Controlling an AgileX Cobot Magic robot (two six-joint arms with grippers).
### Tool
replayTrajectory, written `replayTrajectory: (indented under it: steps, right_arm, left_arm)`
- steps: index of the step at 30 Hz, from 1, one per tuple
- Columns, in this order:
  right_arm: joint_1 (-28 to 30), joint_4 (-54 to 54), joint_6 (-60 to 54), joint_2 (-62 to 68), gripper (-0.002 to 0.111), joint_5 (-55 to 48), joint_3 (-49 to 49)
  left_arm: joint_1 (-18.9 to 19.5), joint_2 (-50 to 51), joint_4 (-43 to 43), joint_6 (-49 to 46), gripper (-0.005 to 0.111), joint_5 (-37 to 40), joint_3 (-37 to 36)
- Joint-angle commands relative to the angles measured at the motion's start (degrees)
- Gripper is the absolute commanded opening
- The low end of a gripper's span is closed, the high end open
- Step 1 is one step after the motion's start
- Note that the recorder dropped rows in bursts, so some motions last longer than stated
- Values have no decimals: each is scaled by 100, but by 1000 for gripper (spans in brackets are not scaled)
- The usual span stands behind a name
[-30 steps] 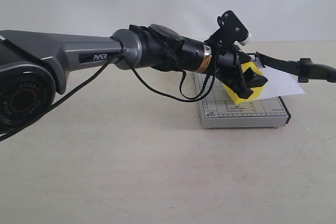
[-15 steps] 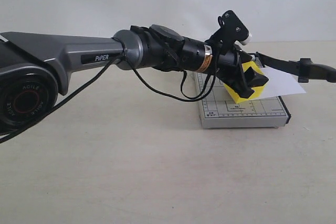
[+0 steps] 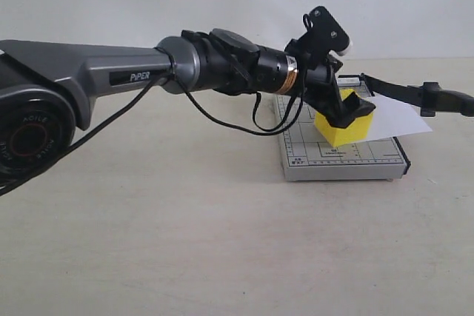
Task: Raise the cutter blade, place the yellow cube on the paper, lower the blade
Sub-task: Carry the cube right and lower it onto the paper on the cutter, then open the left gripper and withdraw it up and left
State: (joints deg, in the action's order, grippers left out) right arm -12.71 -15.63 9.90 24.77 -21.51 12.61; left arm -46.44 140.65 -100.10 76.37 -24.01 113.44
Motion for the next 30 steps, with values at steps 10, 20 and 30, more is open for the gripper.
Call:
replayTrajectory:
  steps: [10,20,30]
  right_arm:
    - [20,23,22,-7,0,32,11]
    - [20,23,23,-7,0,32,11]
    - [20,23,10,-7,0,48,11]
  left_arm:
    - [61,-1339,16,2082,19,1216,-112]
    - [60,-2736,16,3231,4,3669,-2884]
    - [3830,-4829,542,2735,4,1862,-5337]
